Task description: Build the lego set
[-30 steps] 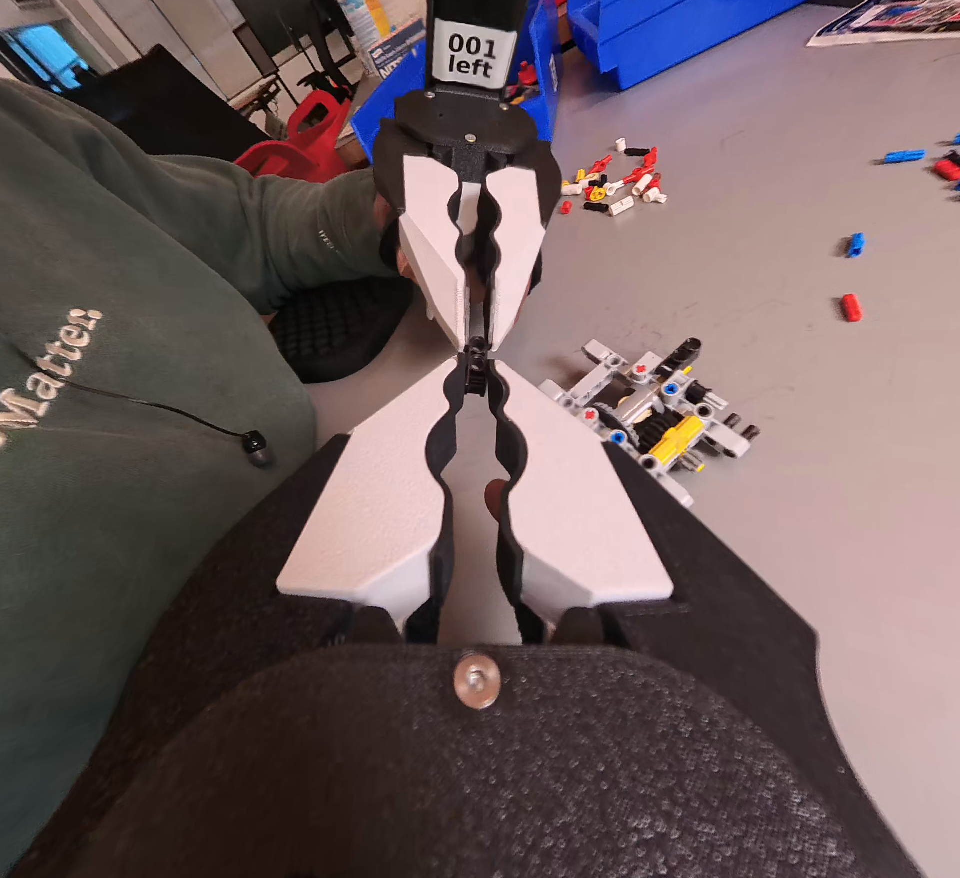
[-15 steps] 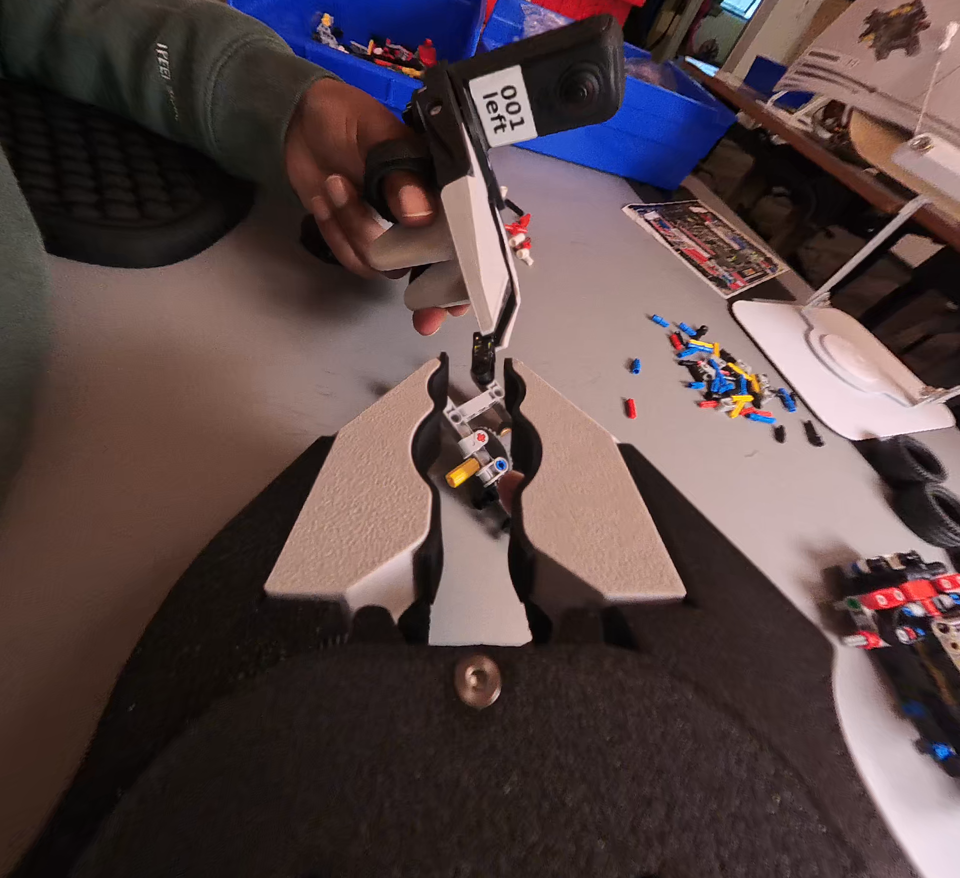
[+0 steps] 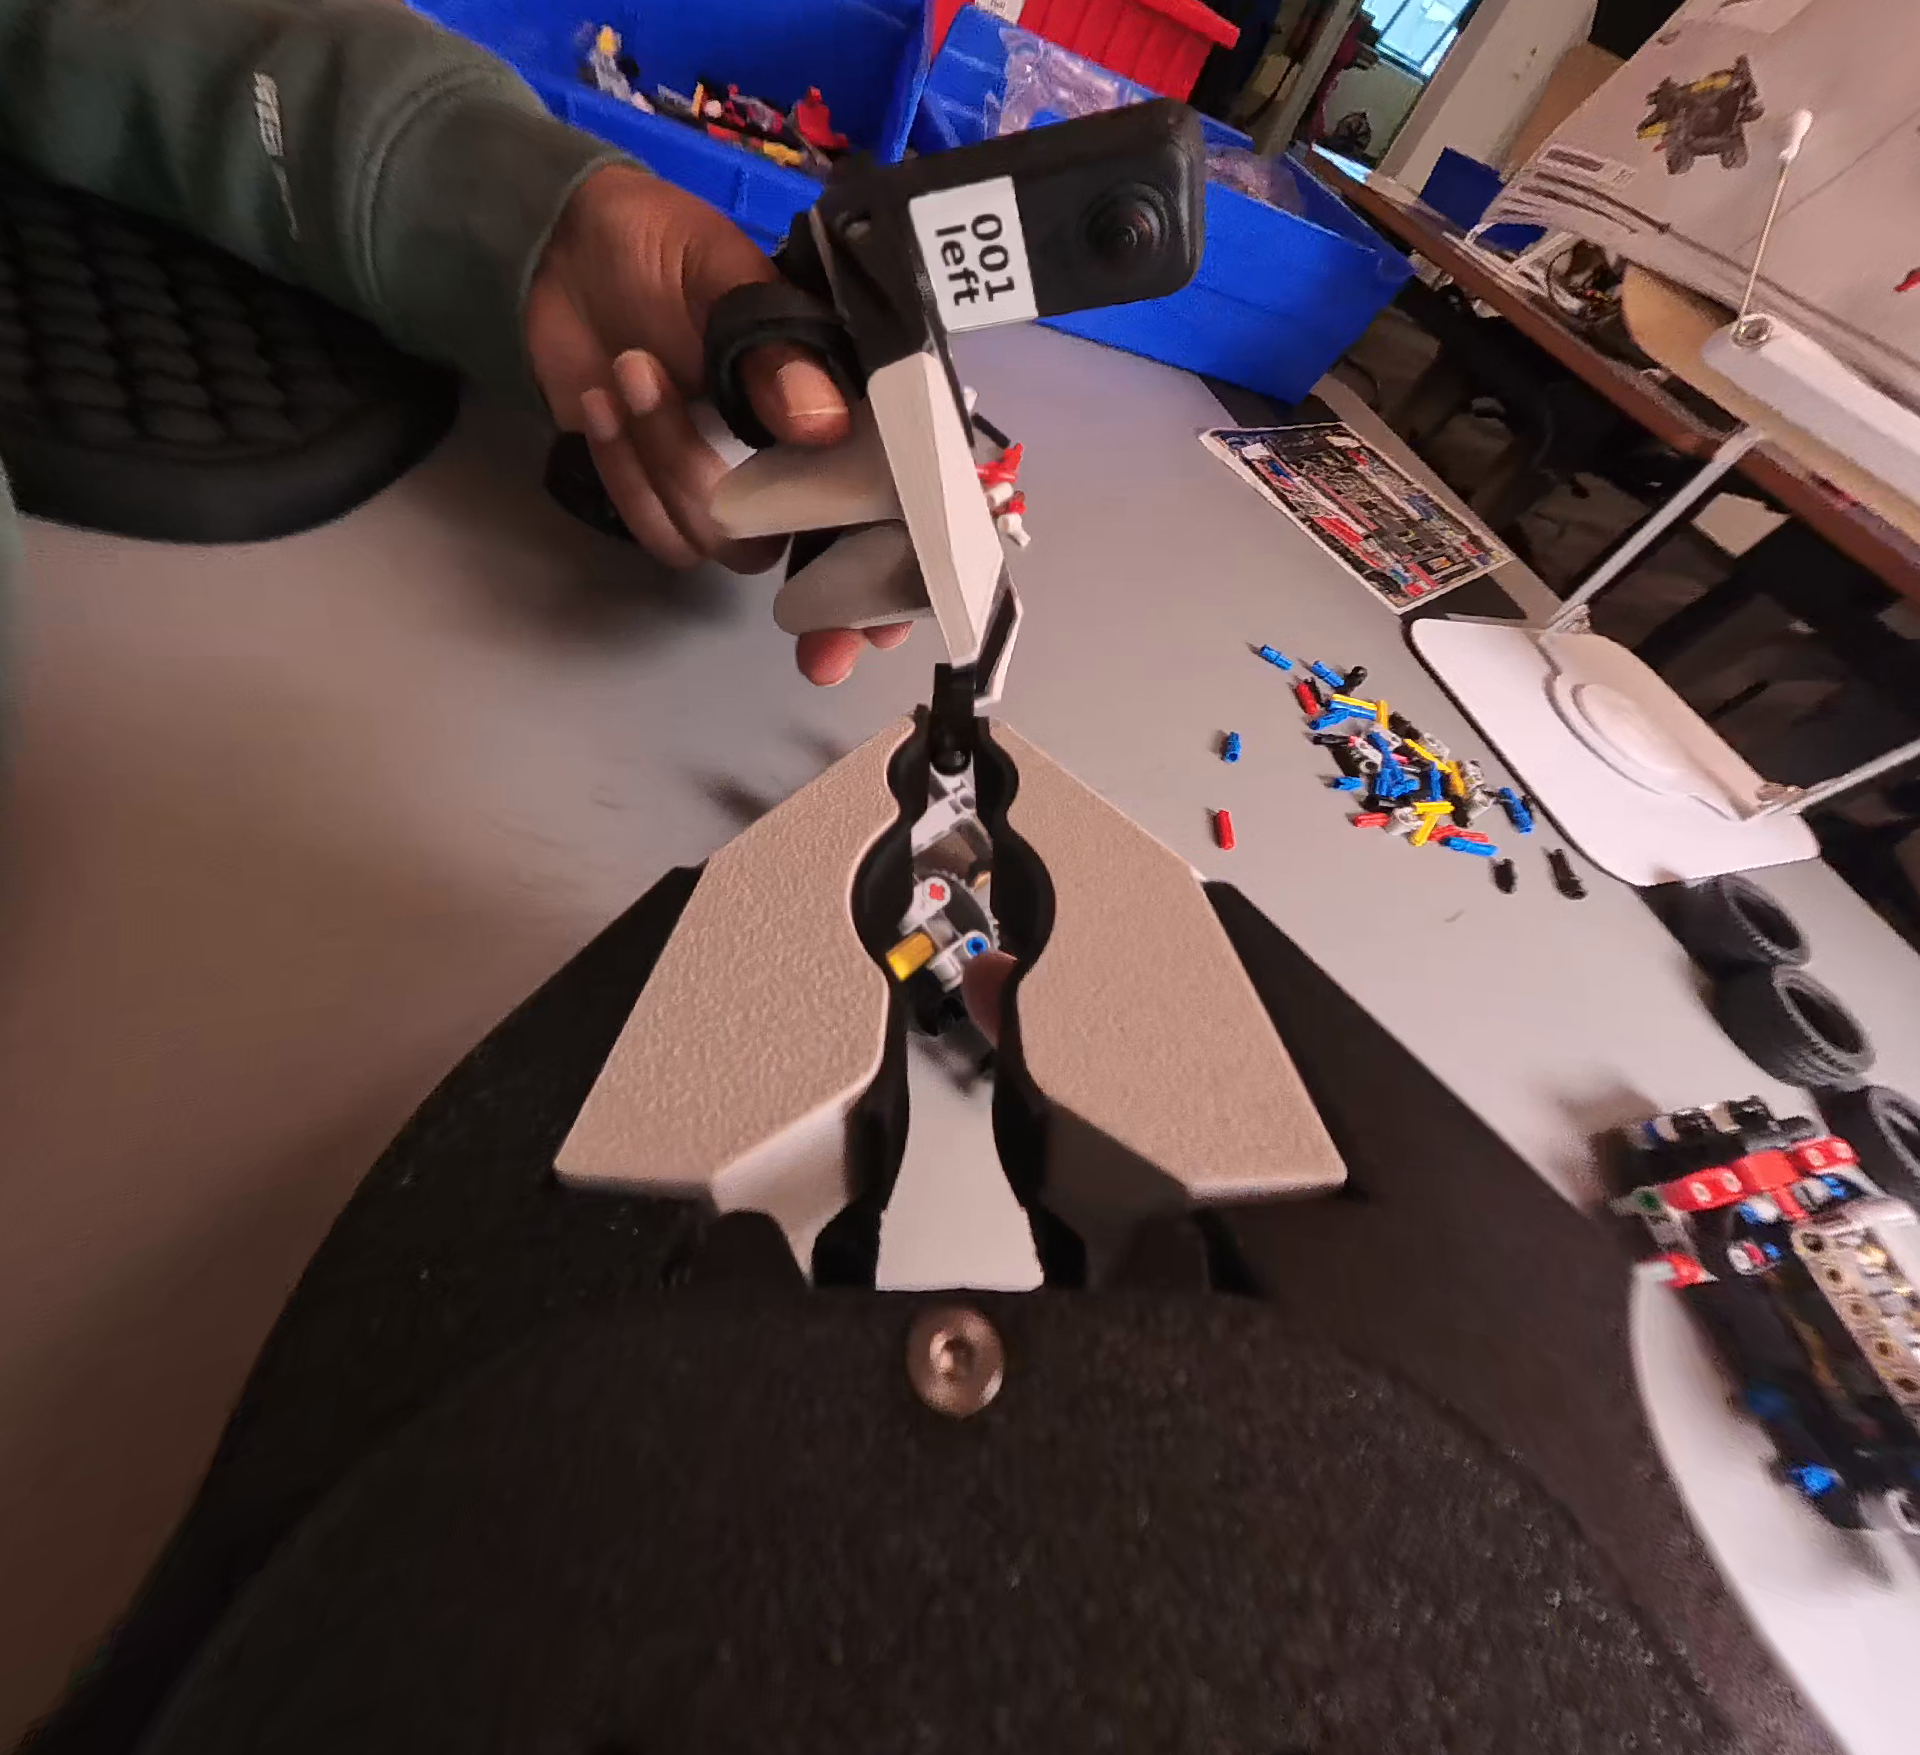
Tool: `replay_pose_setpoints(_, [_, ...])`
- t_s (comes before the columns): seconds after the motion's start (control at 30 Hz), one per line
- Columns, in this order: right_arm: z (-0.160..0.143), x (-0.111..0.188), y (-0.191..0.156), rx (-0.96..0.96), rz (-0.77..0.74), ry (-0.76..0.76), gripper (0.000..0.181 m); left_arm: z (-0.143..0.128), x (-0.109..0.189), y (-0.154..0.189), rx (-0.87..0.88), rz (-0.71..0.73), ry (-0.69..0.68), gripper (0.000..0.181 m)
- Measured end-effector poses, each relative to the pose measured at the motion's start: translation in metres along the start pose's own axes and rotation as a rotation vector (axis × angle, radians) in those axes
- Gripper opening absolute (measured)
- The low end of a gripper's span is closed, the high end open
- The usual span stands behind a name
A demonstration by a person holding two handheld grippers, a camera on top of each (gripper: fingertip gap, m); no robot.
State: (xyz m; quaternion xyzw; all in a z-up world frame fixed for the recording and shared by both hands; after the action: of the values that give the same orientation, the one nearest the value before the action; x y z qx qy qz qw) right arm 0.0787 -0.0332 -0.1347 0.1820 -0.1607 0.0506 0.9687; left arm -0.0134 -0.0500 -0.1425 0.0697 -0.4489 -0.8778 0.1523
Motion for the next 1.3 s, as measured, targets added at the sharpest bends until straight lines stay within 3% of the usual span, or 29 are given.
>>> replay_pose_setpoints(0.27, [0.001, 0.005, 0.003, -0.061, 0.027, 0.023, 0.005, 0.005, 0.005, 0.011, -0.275, 0.082, -0.014, 0.014])
replay_pose_setpoints(0.4, [-0.001, 0.003, -0.003, -0.186, 0.142, 0.008, 0.006, -0.005, -0.003, 0.019, -0.554, 0.188, -0.112, 0.017])
replay_pose_setpoints(0.5, [0.004, 0.007, -0.001, -0.276, 0.197, 0.056, 0.006, -0.013, -0.009, 0.02, -0.662, 0.247, -0.181, 0.008])
replay_pose_setpoints(0.7, [0.011, 0.013, 0.004, -0.349, 0.222, 0.112, 0.006, -0.014, -0.011, 0.023, -0.691, 0.249, -0.176, 0.0])
replay_pose_setpoints(0.8, [0.004, 0.011, 0.003, -0.332, 0.216, 0.059, 0.006, -0.008, -0.005, 0.027, -0.738, 0.259, -0.15, 0.01])
replay_pose_setpoints(1.03, [-0.001, 0.006, -0.007, -0.269, 0.242, -0.009, 0.006, -0.023, -0.014, 0.02, -0.905, 0.37, -0.271, 0.007])
replay_pose_setpoints(1.3, [0.015, 0.013, -0.006, -0.358, 0.295, 0.142, 0.007, -0.023, -0.019, 0.029, -0.725, 0.192, -0.176, 0.006])
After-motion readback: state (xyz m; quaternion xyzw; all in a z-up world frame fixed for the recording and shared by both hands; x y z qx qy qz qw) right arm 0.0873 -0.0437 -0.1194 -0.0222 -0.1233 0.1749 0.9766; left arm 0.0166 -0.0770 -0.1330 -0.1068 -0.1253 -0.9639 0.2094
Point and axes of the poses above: each gripper's, where its closed fingertips meet, x back along the fingers, z out of its top, y = z × x across the jaws, the point moved 5 cm from there along x, back along the fingers, and after that the axes turned 3 degrees about -y, right-handed, at the moved point
